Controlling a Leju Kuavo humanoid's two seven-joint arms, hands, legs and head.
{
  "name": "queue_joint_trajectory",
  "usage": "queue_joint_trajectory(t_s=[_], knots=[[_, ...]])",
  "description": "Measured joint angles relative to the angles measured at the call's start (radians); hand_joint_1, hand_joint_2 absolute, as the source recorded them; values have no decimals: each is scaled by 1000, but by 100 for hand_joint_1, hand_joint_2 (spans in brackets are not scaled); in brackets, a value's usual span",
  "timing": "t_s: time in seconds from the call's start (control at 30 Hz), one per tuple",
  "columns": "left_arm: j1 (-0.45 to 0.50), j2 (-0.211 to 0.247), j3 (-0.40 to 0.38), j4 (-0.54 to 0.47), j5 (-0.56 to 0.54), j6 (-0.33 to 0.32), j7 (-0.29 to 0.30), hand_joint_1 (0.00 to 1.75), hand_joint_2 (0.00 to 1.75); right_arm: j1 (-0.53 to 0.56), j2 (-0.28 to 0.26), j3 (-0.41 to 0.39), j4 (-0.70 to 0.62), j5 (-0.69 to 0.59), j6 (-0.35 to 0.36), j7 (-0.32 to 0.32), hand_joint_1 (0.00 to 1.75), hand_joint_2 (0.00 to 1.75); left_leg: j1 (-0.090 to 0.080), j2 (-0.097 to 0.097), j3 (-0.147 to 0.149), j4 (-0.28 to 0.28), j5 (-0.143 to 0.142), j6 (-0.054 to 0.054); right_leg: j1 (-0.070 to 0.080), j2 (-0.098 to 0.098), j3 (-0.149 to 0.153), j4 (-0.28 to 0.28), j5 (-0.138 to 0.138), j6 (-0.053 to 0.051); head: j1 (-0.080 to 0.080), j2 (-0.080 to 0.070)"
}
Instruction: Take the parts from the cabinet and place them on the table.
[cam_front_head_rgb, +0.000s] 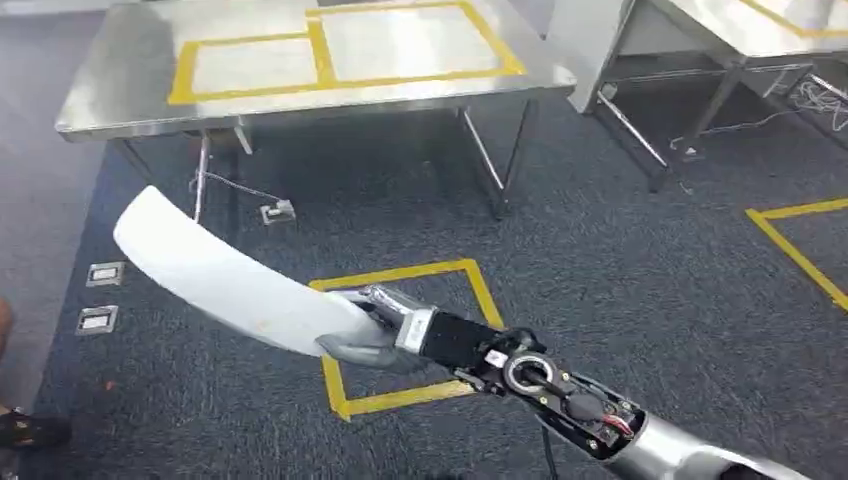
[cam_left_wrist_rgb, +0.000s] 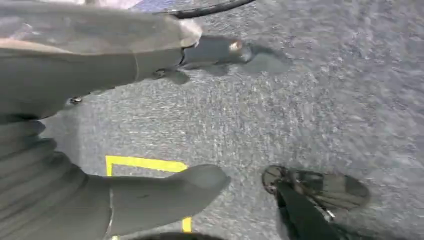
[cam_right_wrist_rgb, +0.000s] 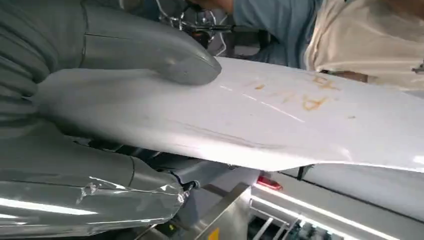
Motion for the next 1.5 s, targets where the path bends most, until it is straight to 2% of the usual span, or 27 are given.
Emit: queue_joint_trajectory(t_s=[0.1, 0.17, 0.23, 0.27, 0.3, 0.33, 0.37, 0.4, 0.47, 0.53, 0.63, 0.7, 0.77, 0.8, 0.83, 0.87, 0.9, 0.93, 1.03, 1.13, 1.2, 1.27, 1.3, 1.33, 1.4, 1.47, 1.5], knots=[[-7, -3, 0, 0, -2, 0, 0, 0, 175, -2, 3, 0, -3, 0, 0, -2, 173, 175, 2, 7, -135, 217, 61, -13, -13, 0, 59, -36, -21, -10, -11, 0], [-5, -3, 0, 0, -2, 0, 0, 0, 175, -1, 3, 1, -2, 0, 1, -1, 173, 175, 5, 10, -236, 303, -16, -23, -15, 2, 96, -46, -46, -10, -15, 0], [-3, -2, 0, 0, -1, 0, 1, 0, 175, -1, 3, 1, -2, 0, 1, -1, 173, 175, 7, 12, -294, 294, -102, -27, -19, 7, 135, -47, -79, -8, -21, 0], [0, 0, 0, 0, -1, 0, 3, 0, 175, 0, 3, 2, -2, 0, 1, -1, 173, 175, 7, 12, -306, 258, -109, -30, -20, 10, 156, -47, -96, -6, -25, 0], [3, 2, 0, 0, -1, 0, 5, 0, 175, 1, 3, 2, -2, 0, 1, -1, 173, 175, 8, 12, -308, 198, -79, -29, -22, 11, 180, -47, -115, -4, -26, 0], [5, 3, 0, 0, 0, 2, 8, 0, 175, 1, 3, 2, -2, 0, 0, -1, 173, 175, 7, 13, -305, 127, -4, -26, -23, 11, 202, -47, -133, -1, -30, 0], [9, 4, 0, 0, 1, 3, 9, 0, 175, 2, 3, 2, -2, 0, 0, 0, 173, 175, 7, 16, -304, 47, 129, -21, -22, 10, 209, -50, -152, 4, -35, 0], [17, 5, 0, 0, 2, 5, 11, 0, 175, 3, 3, 2, 1, 0, 0, 0, 173, 175, 3, 18, -313, 9, 223, -19, -18, 13, 232, -40, -172, 10, -42, 0], [13, 5, 0, 0, 2, 6, 12, 0, 175, 4, 3, 3, 0, 0, 0, 4, 173, 175, 0, 14, -299, 23, 204, -6, -17, 16, 250, -56, -194, 23, -38, 0], [8, 4, 0, 0, 2, 6, 11, 0, 175, 0, 4, 2, -4, 0, -2, 4, 173, 175, 4, 16, -276, 14, 189, 6, -17, 16, 251, -20, -176, 34, -34, 0], [7, 4, 0, 0, 3, 7, 11, 0, 175, 1, 4, 3, -8, 4, -3, 8, 173, 175, 4, 14, -222, 0, 155, 23, -20, -1, 122, 193, -164, 46, -14, 0], [8, 5, 0, 0, 4, 9, 11, 0, 175, 5, 4, 3, -8, 4, -5, 10, 173, 175, 4, 13, -179, -11, 126, 25, -20, -2, 32, 272, -265, 49, -7, 0], [8, 6, 0, 0, 4, 9, 12, 0, 175, 4, 4, 3, -8, 5, -6, 12, 173, 175, 3, 10, -129, -19, 95, 24, -20, -4, -12, 247, -349, 51, -1, 0], [8, 6, 0, 0, 3, 9, 13, 0, 175, 4, 4, 3, -9, 5, -7, 14, 173, 175, 2, 7, -100, -21, 77, 23, -20, -4, -22, 202, -339, 48, 3, 0], [8, 6, 0, 0, 3, 9, 13, 0, 175, 4, 4, 3, -8, 6, -7, 16, 173, 175, 1, 7, -70, -21, 54, 22, -19, -4, -27, 135, -269, 41, 9, 0], [9, 5, 0, 0, 3, 9, 13, 0, 175, 5, 4, 3, -8, 6, -8, 18, 173, 175, -1, 7, -50, -23, 36, 21, -16, -4, -30, 70, -152, 30, 14, 0], [10, 0, 0, 0, 2, 9, 13, 0, 175, 9, 2, 3, -8, 6, -11, 21, 173, 175, -3, 7, -32, -15, 17, 19, -12, -5, -49, 2, 7, 21, 12, 0], [5, 0, 0, 0, 0, 9, 13, 0, 175, 11, 2, 3, -10, 7, -14, 25, 173, 175, -6, -1, -23, -19, -1, 10, -7, -4, -36, 3, 29, 19, 6, 0], [-4, 0, 0, 0, -5, 6, 11, 0, 175, 0, 2, 1, -24, 10, -19, 27, 173, 175, 0, 1, 3, -6, -1, -5, -4, 0, 4, -4, 9, -1, 2, 0], [-11, -2, 0, 0, -7, 2, 11, 0, 175, 1, 2, -1, -35, 19, -21, 29, 173, 175, 3, 9, -138, 212, 44, -17, -13, 0, 49, -31, -11, -15, -10, 0], [-7, -2, 0, 0, -11, 0, 10, 0, 175, 5, 2, 0, -35, 21, -23, 32, 173, 175, 6, 11, -246, 312, -45, -27, -14, 2, 83, -40, -37, -15, -11, 0], [-5, 1, 0, 0, -13, -1, 10, 0, 175, 5, 2, -1, -35, 21, -29, 35, 173, 175, 7, 12, -297, 295, -121, -29, -17, 8, 123, -41, -69, -13, -16, 0], [0, 3, 0, 0, -14, -1, 10, 0, 175, 5, 2, -1, -36, 21, -31, 36, 173, 175, 6, 12, -305, 251, -114, -29, -20, 11, 145, -41, -86, -11, -19, 0], [2, 5, 0, 0, -15, -1, 10, 0, 175, 7, 2, -1, -36, 21, -32, 37, 173, 175, 6, 12, -305, 188, -70, -29, -21, 12, 167, -41, -104, -8, -24, 0], [11, 8, 0, 1, -16, -2, 10, 0, 175, 12, 0, -3, -35, 21, -33, 37, 173, 175, 5, 18, -306, 37, 166, -18, -20, 12, 186, -42, -137, 0, -39, 0], [8, 11, 0, 0, -16, -4, 9, 0, 175, 15, 0, -3, -40, 22, -35, 42, 173, 175, 0, 12, -308, 10, 200, -11, -13, 17, 209, -45, -179, 12, -39, 0], [7, 10, 0, 0, -16, -4, 9, 0, 175, 15, 0, -5, -44, 22, -35, 42, 173, 175, 3, 11, -299, 5, 199, -6, -13, 18, 242, -40, -173, 17, -40, 0]])
